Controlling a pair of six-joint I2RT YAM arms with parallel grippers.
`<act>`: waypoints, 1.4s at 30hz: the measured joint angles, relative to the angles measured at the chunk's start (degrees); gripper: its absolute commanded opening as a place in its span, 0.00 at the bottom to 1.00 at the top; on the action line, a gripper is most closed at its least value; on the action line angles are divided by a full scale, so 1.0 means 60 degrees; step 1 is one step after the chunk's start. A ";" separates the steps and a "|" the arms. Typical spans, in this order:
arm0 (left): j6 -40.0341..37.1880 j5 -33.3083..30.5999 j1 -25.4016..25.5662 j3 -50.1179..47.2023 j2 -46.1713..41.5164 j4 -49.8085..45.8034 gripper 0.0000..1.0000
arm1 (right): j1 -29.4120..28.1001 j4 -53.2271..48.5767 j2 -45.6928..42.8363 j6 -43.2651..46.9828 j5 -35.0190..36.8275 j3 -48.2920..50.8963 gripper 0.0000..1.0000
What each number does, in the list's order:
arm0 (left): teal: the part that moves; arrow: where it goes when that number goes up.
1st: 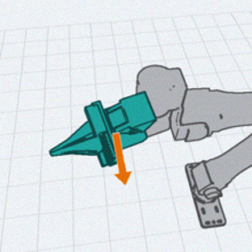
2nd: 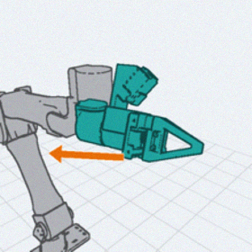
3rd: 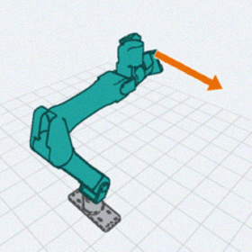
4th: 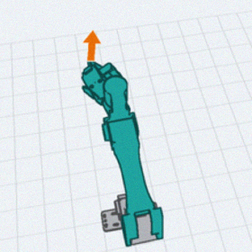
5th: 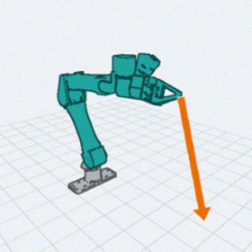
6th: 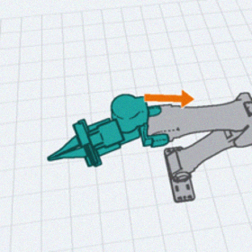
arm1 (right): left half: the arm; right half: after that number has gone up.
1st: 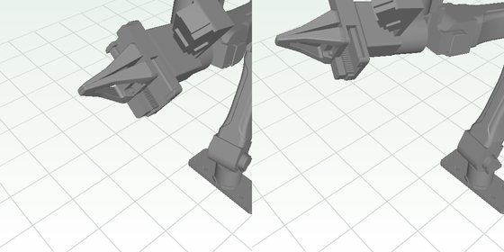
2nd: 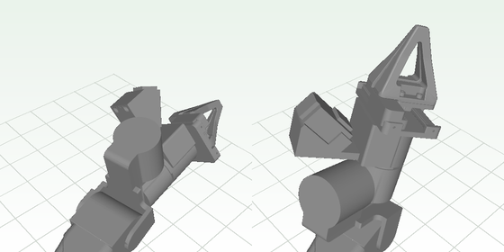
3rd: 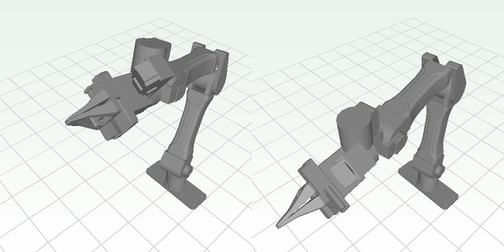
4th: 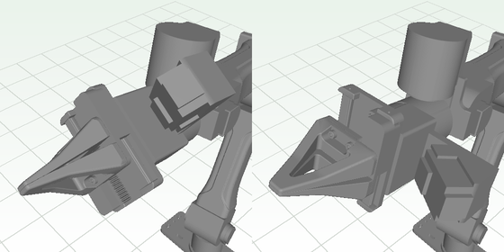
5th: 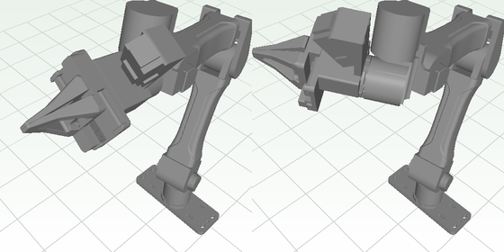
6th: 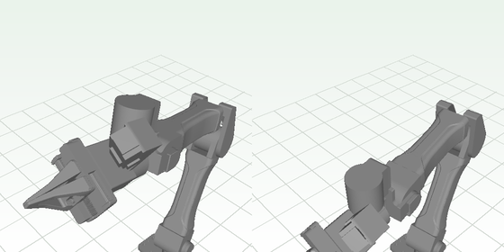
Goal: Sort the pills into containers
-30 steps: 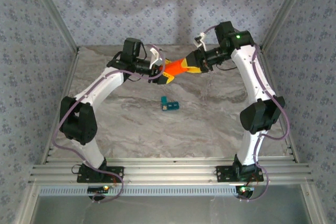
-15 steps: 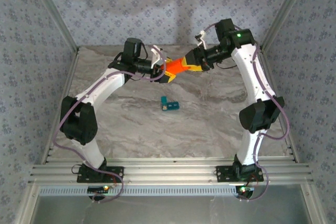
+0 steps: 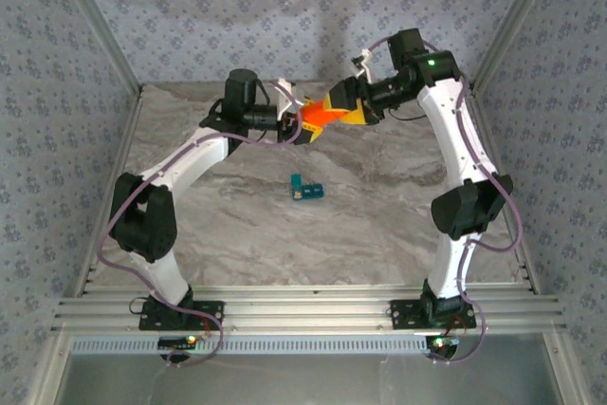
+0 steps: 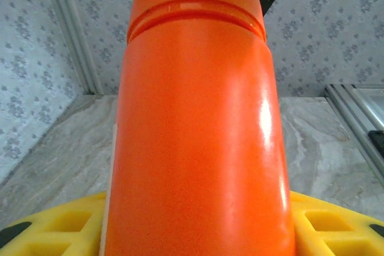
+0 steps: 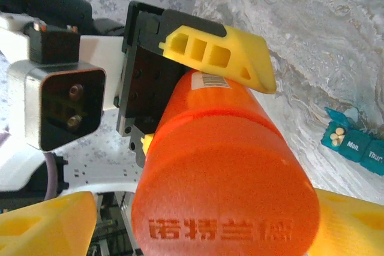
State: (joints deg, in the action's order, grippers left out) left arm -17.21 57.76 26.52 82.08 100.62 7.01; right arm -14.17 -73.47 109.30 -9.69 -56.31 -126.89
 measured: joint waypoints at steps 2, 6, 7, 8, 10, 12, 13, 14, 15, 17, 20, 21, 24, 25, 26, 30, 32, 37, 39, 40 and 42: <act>0.0379 -0.0171 -0.0036 -0.0142 0.0004 0.0528 0.00 | 0.0131 0.0317 -0.0189 -0.0142 -0.0004 0.0182 0.92; 0.1162 -0.0616 -0.0058 -0.0419 0.0036 0.1628 0.00 | 0.0546 0.1184 -0.1020 -0.0627 -0.0007 0.1056 0.93; 0.1413 -0.0769 -0.0073 -0.0495 0.0058 0.1963 0.00 | 0.0685 0.1486 -0.1297 -0.0820 -0.0007 0.1355 0.92; 0.1672 -0.0933 -0.0073 -0.0579 0.0087 0.2324 0.00 | 0.0816 0.1778 -0.1534 -0.1009 -0.0011 0.1632 0.92; 0.2255 -0.1308 -0.0091 -0.0758 0.0164 0.3115 0.00 | 0.1129 0.2747 -0.2171 -0.1636 -0.0004 0.2419 0.91; 0.2812 -0.1650 -0.0091 -0.0889 0.0259 0.3861 0.00 | 0.1413 0.3778 -0.2761 -0.2346 0.0015 0.3242 0.90; 0.3115 -0.1840 -0.0091 -0.0922 0.0328 0.4222 0.00 | 0.1559 0.4328 -0.3053 -0.2739 0.0109 0.3657 0.89; 0.3351 -0.1974 -0.0091 -0.0922 0.0404 0.4488 0.00 | 0.1650 0.4736 -0.3238 -0.3005 0.0211 0.3931 0.89; 0.3610 -0.2142 -0.0091 -0.0922 0.0474 0.4801 0.00 | 0.1745 0.5162 -0.3413 -0.3271 0.0401 0.4193 0.89; 0.4007 -0.2397 -0.0091 -0.0918 0.0579 0.5209 0.00 | 0.1810 0.5785 -0.3610 -0.3559 0.0882 0.4510 0.89; 0.4444 -0.2688 -0.0073 -0.0918 0.0688 0.5632 0.00 | 0.1723 0.6499 -0.3756 -0.3716 0.1716 0.4787 0.89; 0.4601 -0.2801 -0.0051 -0.0918 0.0725 0.5759 0.00 | 0.1654 0.6725 -0.3785 -0.3730 0.2033 0.4860 0.89; 0.5013 -0.3034 0.0044 -0.0903 0.0831 0.6120 0.00 | 0.1362 0.7348 -0.3942 -0.3730 0.2940 0.5151 0.89; 0.5125 -0.3085 0.0095 -0.0863 0.0863 0.6145 0.00 | 0.1257 0.7570 -0.4000 -0.3730 0.3198 0.5264 0.89; 0.5180 -0.3118 0.0146 -0.0820 0.0885 0.6167 0.00 | 0.1173 0.7745 -0.4033 -0.3734 0.3340 0.5333 0.89; 0.5246 -0.3144 0.0382 -0.0634 0.0896 0.6124 0.00 | 0.0856 0.8400 -0.3978 -0.3730 0.3588 0.5402 0.91; 0.5246 -0.3144 0.0474 -0.0503 0.0896 0.6120 0.00 | 0.0696 0.8735 -0.3916 -0.3708 0.3592 0.5421 0.91; 0.5246 -0.3136 0.0546 -0.0266 0.0896 0.6084 0.00 | 0.0171 0.9366 -0.3770 -0.3595 0.3603 0.5592 0.92; 0.5246 -0.3140 0.0546 -0.0215 0.0896 0.6080 0.00 | 0.0025 0.9592 -0.3712 -0.3595 0.3603 0.5665 0.92; 0.5246 -0.3136 0.0546 -0.0193 0.0896 0.6080 0.00 | -0.0033 0.9694 -0.3668 -0.3595 0.3603 0.5683 0.92; 0.5246 -0.3136 0.0546 -0.0175 0.0896 0.6080 0.00 | -0.0106 0.9828 -0.3559 -0.3595 0.3599 0.5686 0.92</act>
State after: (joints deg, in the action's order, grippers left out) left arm 14.26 38.94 29.80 81.03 106.00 43.48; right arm -14.81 -14.50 87.94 -31.27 -34.72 -92.77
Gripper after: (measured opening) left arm 0.535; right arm 0.919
